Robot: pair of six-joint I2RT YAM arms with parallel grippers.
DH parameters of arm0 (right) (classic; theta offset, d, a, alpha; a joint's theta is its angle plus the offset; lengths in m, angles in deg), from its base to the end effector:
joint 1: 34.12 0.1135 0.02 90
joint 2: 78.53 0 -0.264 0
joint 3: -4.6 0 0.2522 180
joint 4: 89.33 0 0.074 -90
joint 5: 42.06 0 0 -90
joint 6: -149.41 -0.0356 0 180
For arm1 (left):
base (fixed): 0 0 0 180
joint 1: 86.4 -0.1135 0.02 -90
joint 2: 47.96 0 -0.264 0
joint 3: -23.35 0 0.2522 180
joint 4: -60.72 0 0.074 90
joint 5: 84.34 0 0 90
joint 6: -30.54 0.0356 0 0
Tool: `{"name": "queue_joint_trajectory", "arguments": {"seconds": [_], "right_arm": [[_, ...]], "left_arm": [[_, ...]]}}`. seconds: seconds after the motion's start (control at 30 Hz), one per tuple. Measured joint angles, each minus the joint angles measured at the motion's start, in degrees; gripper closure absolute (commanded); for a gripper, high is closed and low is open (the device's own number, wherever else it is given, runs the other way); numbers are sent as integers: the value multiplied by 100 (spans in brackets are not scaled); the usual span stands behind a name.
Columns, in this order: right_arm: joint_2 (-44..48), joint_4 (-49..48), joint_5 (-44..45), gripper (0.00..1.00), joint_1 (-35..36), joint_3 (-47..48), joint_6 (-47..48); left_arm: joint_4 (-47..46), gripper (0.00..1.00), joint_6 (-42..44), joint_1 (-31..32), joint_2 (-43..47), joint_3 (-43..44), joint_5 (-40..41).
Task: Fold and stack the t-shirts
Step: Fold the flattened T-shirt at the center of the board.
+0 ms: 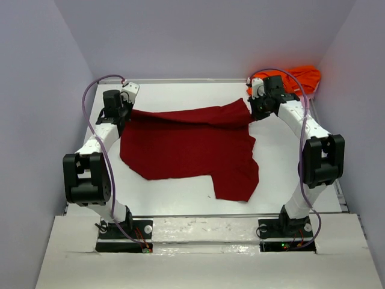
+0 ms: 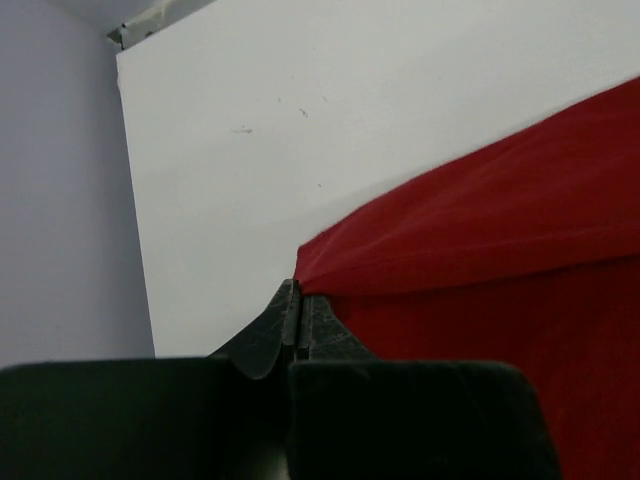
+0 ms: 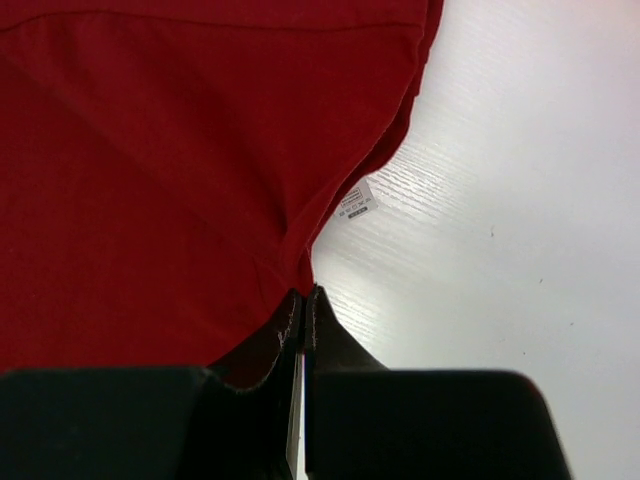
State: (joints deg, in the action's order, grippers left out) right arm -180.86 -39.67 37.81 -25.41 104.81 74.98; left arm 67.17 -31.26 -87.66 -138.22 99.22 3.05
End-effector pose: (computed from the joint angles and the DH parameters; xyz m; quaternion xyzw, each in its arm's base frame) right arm 0.3904 0.0661 0.2764 -0.2262 0.9141 0.0638 0.3305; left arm 0.3678 0.0065 0.2758 0.2043 0.7975 0.1261 0.5535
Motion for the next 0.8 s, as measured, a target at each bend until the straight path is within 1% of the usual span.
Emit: {"name": "queue_joint_trajectory", "arguments": {"seconds": [0.13, 0.23, 0.53, 0.8], "right_arm": [[46, -4, 7, 100, 0, -87, 35], [46, 9, 7, 100, 0, -149, 37], [46, 7, -2, 100, -33, -201, 59], [46, -26, -55, 100, -44, -529, 57]], "left_arm": [[229, 100, 70, 0, -107, -48, 72], [487, 100, 98, -7, -404, 17, 144], [1685, 100, 249, -35, -1226, 337, 479], [2352, 100, 317, -35, -1488, 608, 544]]}}
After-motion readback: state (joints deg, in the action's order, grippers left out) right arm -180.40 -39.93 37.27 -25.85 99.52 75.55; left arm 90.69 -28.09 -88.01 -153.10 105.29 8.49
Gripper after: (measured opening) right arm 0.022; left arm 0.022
